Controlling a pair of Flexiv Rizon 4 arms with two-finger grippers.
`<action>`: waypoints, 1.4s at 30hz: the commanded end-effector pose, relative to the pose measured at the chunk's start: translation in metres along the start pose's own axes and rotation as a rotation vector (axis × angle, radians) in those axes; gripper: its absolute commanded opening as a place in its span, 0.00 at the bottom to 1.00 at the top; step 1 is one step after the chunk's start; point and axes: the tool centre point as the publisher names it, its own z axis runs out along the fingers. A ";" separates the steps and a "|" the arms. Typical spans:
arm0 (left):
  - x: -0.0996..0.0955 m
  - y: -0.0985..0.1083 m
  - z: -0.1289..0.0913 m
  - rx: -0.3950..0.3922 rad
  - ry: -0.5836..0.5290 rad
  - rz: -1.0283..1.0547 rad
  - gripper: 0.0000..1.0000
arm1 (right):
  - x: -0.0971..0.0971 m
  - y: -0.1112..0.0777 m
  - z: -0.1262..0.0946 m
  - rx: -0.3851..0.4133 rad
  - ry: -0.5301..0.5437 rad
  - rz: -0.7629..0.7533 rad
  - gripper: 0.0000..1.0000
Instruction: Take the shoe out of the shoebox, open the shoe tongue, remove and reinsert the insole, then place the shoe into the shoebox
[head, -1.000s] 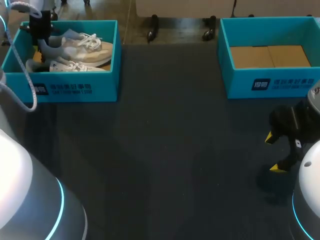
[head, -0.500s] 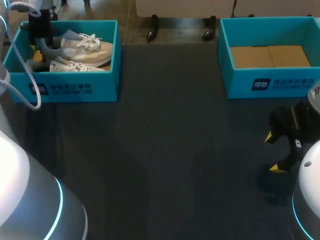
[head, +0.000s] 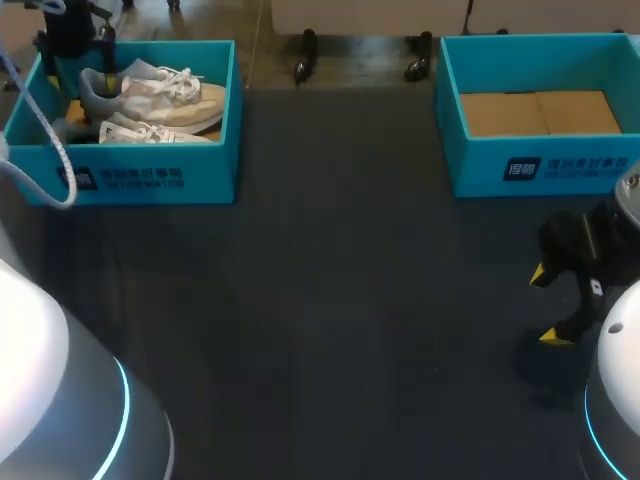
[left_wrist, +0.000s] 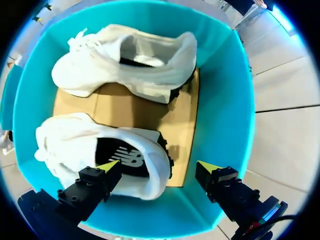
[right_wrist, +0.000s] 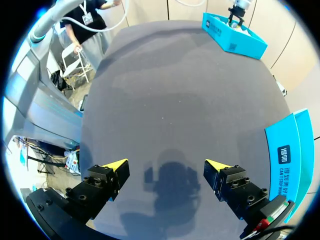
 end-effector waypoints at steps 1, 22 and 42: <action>0.006 -0.036 -0.028 -0.035 -0.012 0.005 1.00 | 0.001 0.000 0.001 0.002 -0.001 0.000 1.00; 0.046 -0.137 -0.052 0.027 -0.035 0.104 1.00 | 0.001 0.000 0.001 0.002 -0.001 0.000 1.00; 0.039 -0.150 -0.057 0.020 -0.039 0.146 1.00 | 0.001 0.000 0.001 0.002 -0.001 0.000 1.00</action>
